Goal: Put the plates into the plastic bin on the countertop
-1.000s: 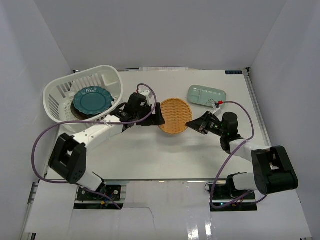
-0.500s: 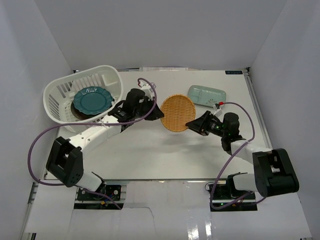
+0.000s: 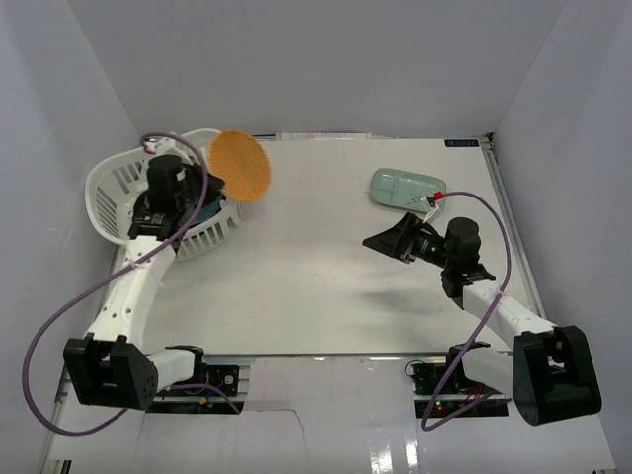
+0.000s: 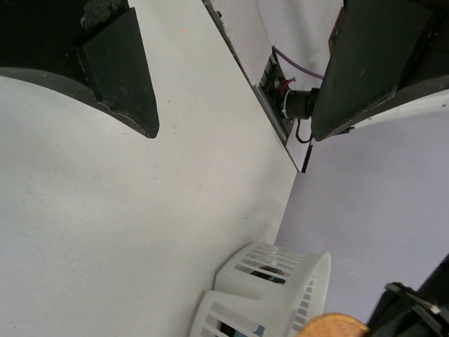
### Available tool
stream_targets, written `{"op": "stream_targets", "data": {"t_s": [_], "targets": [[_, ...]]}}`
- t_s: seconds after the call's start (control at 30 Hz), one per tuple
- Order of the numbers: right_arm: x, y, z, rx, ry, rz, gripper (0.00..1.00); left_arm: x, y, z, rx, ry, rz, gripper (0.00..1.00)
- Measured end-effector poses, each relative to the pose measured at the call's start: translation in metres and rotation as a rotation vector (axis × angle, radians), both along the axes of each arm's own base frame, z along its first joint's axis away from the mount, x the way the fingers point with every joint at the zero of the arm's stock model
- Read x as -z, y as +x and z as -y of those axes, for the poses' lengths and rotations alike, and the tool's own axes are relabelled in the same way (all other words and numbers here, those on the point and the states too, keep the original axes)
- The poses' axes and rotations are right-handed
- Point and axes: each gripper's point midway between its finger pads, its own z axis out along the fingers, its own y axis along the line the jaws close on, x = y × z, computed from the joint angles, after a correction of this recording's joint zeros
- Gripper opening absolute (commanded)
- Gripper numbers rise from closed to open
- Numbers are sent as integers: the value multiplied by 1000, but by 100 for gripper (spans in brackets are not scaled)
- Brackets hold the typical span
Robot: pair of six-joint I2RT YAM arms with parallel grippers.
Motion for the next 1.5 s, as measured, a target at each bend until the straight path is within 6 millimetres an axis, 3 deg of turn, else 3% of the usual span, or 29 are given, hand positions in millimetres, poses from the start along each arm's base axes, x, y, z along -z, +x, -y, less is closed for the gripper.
{"op": "stream_targets", "data": {"t_s": [0.1,0.2,0.3,0.43,0.6,0.7,0.73,0.8,0.93,1.0,1.07,1.2,1.3,1.43,1.5], "targets": [[10,1,3,14,-39,-11,95,-33,1,-76,-236,6,74,0],[23,2,6,30,-79,-39,95,-46,-3,-129,-409,10,110,0],[34,6,10,56,-115,-62,95,-36,-1,-164,-523,9,81,0],[42,13,17,113,-157,-85,92,3,14,-184,-581,1,-21,0],[37,40,29,230,-196,-64,88,53,22,-194,-612,-4,-149,0],[36,62,41,320,-222,-65,86,66,20,-196,-626,1,-181,16],[38,70,46,354,-233,-72,84,67,19,-197,-632,3,-185,27],[46,84,59,422,-252,-99,82,69,17,-198,-643,8,-179,38],[71,108,99,610,-295,-185,78,68,11,-201,-654,25,-159,66],[81,115,118,690,-312,-218,77,67,8,-201,-655,34,-150,86],[92,121,137,760,-322,-252,77,64,8,-202,-655,40,-133,98],[118,127,173,887,-351,-341,78,51,5,-201,-659,33,-94,98],[135,135,195,956,-368,-397,77,31,-3,-199,-663,19,-31,98],[140,163,201,992,-347,-408,74,-12,-13,-188,-637,-1,95,98],[142,174,202,1008,-325,-400,68,-28,-13,-172,-581,-13,146,98]]}}
